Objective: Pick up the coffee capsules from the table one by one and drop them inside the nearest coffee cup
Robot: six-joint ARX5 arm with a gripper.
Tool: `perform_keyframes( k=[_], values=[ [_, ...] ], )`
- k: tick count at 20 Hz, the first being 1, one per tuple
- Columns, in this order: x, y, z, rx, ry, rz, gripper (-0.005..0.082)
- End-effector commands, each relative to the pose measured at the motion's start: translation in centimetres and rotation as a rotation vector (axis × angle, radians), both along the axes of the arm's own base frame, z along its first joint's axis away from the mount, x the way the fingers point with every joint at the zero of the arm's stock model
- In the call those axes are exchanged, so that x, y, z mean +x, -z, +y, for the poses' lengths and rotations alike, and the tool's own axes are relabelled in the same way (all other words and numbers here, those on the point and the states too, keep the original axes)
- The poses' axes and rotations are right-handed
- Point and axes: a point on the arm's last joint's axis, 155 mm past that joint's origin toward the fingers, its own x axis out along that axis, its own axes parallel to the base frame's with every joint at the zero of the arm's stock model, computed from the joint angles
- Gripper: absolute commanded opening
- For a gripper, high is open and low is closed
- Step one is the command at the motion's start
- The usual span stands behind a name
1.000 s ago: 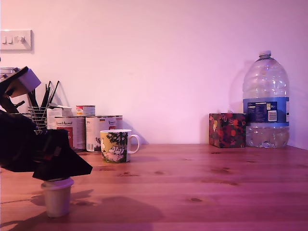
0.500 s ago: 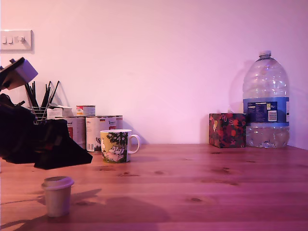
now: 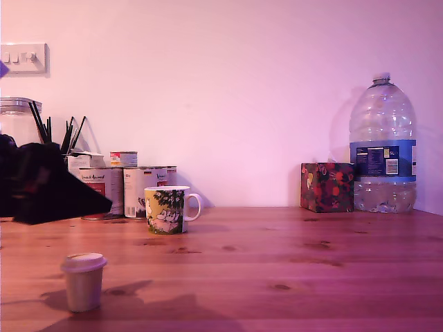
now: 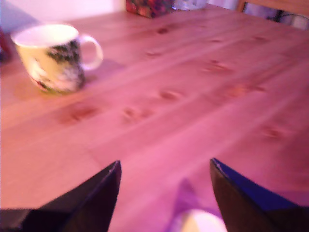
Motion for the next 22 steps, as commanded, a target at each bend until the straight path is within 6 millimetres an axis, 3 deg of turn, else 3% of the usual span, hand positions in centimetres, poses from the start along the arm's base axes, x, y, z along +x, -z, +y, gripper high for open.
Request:
perform_keyframes(
  k=[1,9,22],
  values=[
    [-1.1,0.4,-0.1,-0.022,0.009,0.031,0.0520],
    [-3.7,1.8,0.8,0.050,0.017,0.130,0.0520],
    [-4.5,3.2,1.9,0.097,-0.010,0.188,0.0520]
  ],
)
